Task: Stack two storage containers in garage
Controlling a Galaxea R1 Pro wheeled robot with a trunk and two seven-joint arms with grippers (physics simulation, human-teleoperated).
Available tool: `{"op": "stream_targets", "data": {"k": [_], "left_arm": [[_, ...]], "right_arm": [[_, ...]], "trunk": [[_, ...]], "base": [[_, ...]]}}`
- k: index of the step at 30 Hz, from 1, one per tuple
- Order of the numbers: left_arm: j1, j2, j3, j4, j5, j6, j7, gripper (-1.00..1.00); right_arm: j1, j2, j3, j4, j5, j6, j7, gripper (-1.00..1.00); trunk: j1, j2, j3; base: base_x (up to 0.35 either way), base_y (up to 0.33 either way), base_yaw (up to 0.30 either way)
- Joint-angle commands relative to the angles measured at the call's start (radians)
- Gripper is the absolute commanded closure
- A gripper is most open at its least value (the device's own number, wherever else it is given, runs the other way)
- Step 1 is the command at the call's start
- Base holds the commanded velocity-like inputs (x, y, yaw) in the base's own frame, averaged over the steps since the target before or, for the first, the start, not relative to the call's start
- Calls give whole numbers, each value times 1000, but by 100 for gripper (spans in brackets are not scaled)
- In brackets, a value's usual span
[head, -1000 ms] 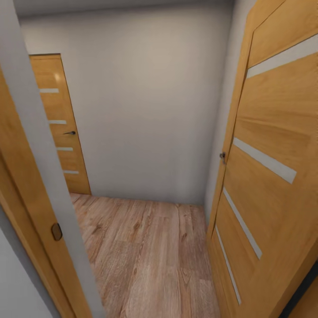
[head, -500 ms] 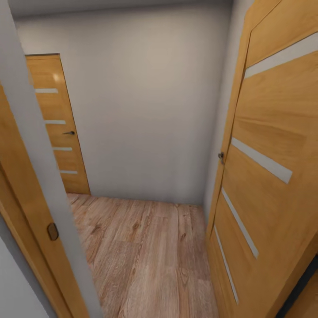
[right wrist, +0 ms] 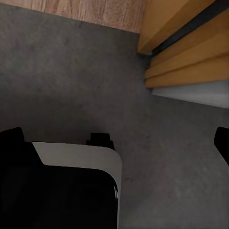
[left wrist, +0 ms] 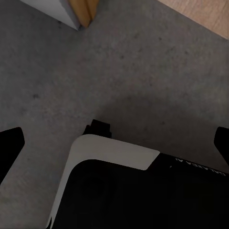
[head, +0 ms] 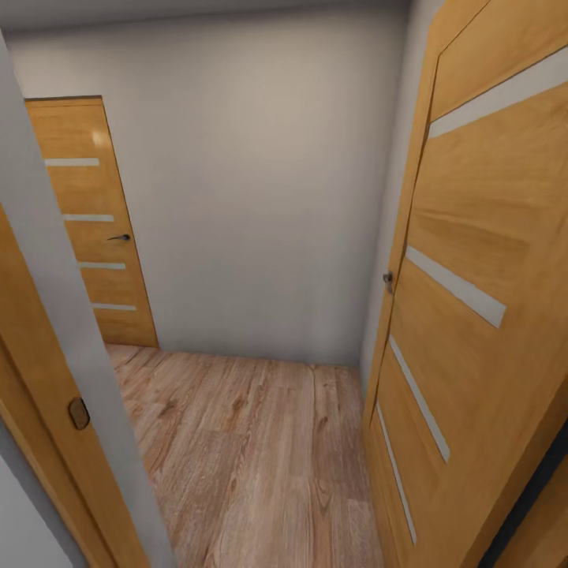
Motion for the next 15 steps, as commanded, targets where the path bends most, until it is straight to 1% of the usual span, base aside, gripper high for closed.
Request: {"op": "stream_targets", "data": {"k": [1, 4, 6, 15], "left_arm": [[-1, 0, -5, 0, 6, -1, 3, -100], [-1, 0, -5, 0, 6, -1, 3, -100], [-1, 0, -5, 0, 6, -1, 3, -100], [-1, 0, -5, 0, 6, 0, 2, -100]], "right_arm": [[-1, 1, 8, 2, -6, -4, -1, -100], [-1, 1, 8, 2, -6, -4, -1, -100], [-1, 1, 8, 2, -6, -4, -1, -100], [-1, 1, 8, 2, -6, -4, -1, -100]], "trunk": [[0, -1, -1], [0, -1, -1], [0, -1, -1], [0, -1, -1]], "base": [[0, 0, 0], [0, 0, 0], [174, 0, 0], [293, 0, 0]]}}
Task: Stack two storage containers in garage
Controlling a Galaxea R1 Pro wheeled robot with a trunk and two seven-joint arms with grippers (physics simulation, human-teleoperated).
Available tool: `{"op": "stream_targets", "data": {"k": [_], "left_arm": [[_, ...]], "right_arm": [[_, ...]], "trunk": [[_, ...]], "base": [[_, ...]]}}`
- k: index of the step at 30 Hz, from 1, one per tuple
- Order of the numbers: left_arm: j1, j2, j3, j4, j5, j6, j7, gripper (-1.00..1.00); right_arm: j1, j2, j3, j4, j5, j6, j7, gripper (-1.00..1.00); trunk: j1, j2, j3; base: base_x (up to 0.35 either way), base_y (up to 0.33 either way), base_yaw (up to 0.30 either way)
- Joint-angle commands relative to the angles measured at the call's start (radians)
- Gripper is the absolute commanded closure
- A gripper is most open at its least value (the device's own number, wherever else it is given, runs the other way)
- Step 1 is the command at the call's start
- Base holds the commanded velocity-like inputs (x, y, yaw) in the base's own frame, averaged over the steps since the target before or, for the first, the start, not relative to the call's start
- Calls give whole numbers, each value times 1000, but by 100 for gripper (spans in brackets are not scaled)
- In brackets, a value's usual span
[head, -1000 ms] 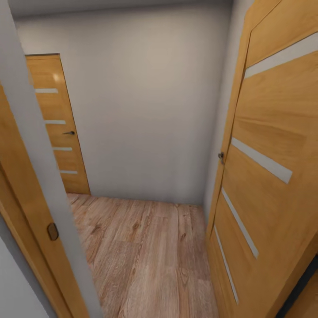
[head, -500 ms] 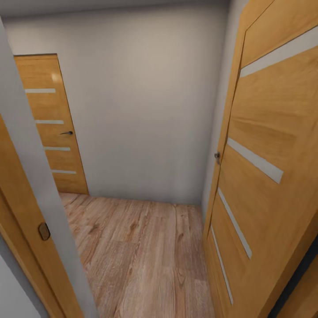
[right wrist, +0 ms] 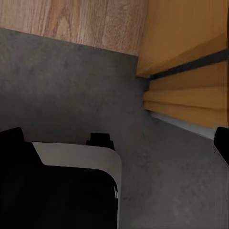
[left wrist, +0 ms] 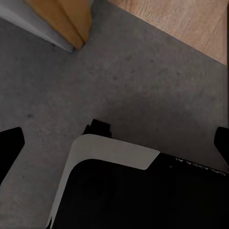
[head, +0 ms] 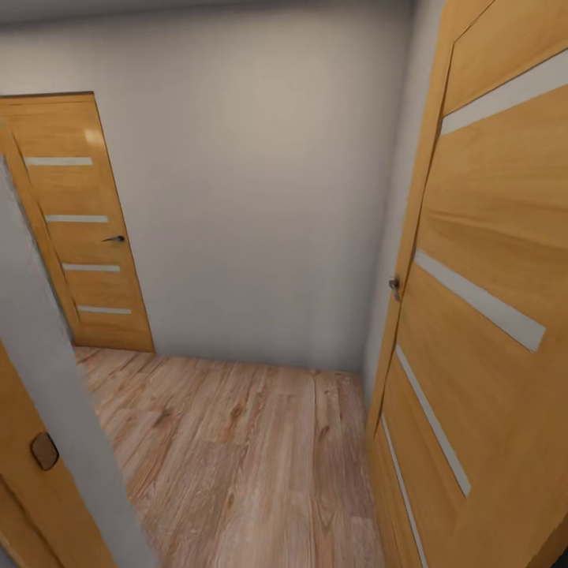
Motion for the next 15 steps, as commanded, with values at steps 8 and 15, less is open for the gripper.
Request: {"op": "stream_targets", "data": {"k": [8, 15], "left_arm": [[-1, 0, -5, 0, 6, -1, 3, -100], [-1, 0, -5, 0, 6, -1, 3, -100]], "right_arm": [[-1, 1, 8, 2, -6, -5, -1, -100], [-1, 1, 8, 2, -6, -5, -1, -100]], "trunk": [[1, -1, -1], [1, -1, -1]], "base": [[321, 0, 0], [321, 0, 0]]}}
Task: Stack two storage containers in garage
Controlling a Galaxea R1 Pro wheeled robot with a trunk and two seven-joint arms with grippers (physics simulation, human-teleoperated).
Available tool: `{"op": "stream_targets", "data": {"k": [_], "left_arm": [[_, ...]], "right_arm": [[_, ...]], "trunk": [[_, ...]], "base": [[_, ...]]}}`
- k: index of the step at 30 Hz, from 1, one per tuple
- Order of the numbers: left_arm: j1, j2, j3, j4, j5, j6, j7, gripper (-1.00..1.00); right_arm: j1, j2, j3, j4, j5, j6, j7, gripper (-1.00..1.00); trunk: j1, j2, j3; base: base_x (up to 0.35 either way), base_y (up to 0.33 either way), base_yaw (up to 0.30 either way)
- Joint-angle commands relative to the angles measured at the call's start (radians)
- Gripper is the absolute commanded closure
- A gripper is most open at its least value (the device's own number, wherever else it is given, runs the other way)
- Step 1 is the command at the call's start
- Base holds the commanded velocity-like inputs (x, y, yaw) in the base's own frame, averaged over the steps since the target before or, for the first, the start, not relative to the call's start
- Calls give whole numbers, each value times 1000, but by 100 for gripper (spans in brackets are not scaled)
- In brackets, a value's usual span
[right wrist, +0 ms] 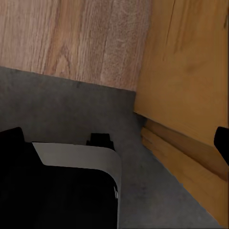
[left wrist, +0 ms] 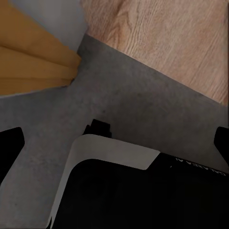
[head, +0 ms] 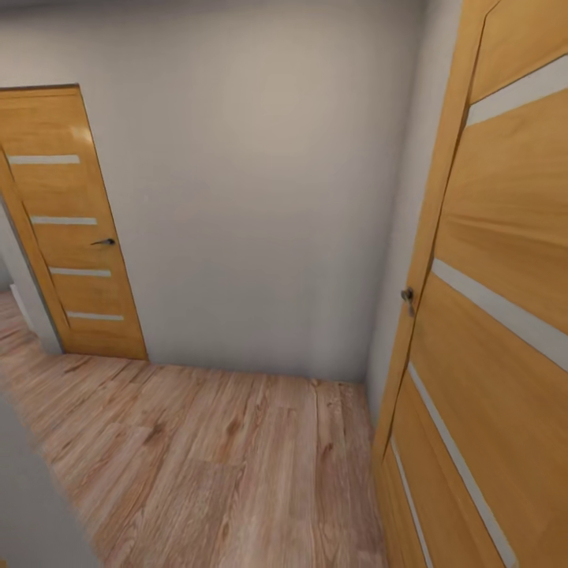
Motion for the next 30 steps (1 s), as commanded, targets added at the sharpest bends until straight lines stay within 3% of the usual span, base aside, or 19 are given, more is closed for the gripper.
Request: {"op": "stream_targets", "data": {"k": [1, 30], "left_arm": [[-1, 0, -5, 0, 6, -1, 2, -100], [-1, 1, -5, 0, 6, -2, 2, -100]], "right_arm": [[-1, 1, 8, 2, -6, -3, -1, -100], [-1, -1, 8, 2, -6, -4, -1, -100]], "trunk": [[1, -1, -1], [1, -1, -1]], "base": [[321, 0, 0], [321, 0, 0]]}}
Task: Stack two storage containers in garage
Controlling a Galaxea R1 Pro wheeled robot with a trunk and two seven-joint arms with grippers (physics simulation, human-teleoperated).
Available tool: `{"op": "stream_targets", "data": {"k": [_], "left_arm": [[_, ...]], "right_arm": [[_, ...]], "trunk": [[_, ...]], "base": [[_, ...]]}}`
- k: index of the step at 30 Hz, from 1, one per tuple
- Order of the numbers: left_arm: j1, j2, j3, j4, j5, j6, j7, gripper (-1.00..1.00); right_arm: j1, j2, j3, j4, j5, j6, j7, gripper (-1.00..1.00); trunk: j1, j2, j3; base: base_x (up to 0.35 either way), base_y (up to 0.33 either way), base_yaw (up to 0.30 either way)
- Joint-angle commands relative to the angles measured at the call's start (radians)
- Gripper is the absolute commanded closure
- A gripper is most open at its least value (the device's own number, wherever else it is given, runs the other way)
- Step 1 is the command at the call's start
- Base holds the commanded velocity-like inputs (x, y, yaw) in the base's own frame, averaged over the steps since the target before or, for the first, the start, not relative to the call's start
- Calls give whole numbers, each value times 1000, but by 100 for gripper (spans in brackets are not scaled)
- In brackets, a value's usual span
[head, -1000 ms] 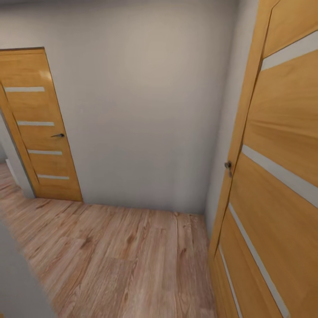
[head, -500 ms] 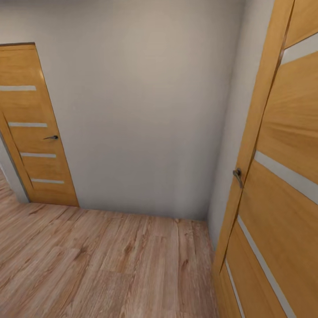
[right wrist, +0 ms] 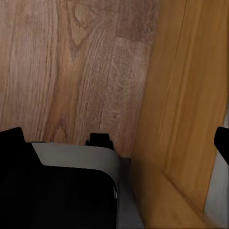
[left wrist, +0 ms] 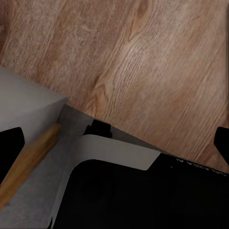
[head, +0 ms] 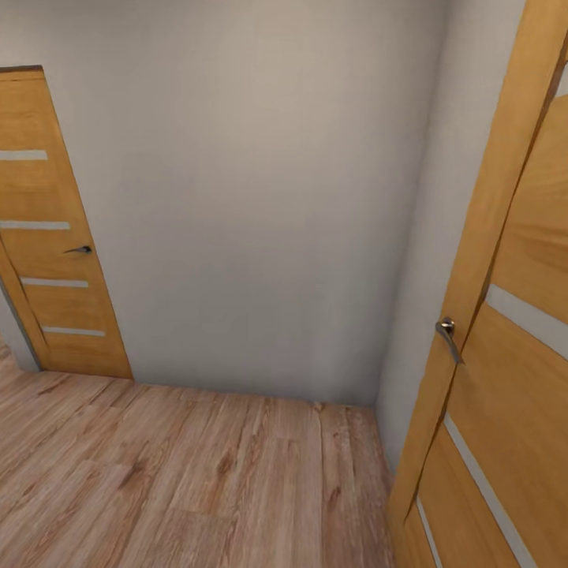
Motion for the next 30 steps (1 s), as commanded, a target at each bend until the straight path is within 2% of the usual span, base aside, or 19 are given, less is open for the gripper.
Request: {"op": "stream_targets", "data": {"k": [1, 24, 30], "left_arm": [[-1, 0, -5, 0, 6, -1, 2, -100], [-1, 0, -5, 0, 6, -1, 2, -100], [-1, 0, -5, 0, 6, -1, 2, -100]], "right_arm": [[-1, 1, 8, 2, -6, -4, -1, -100], [-1, 2, 8, 2, -6, -4, -1, -100], [-1, 16, 9, 1, -6, -2, 1, -100]], "trunk": [[1, -1, -1], [1, -1, -1], [1, -1, -1]], "base": [[321, 0, 0], [321, 0, 0], [321, 0, 0]]}}
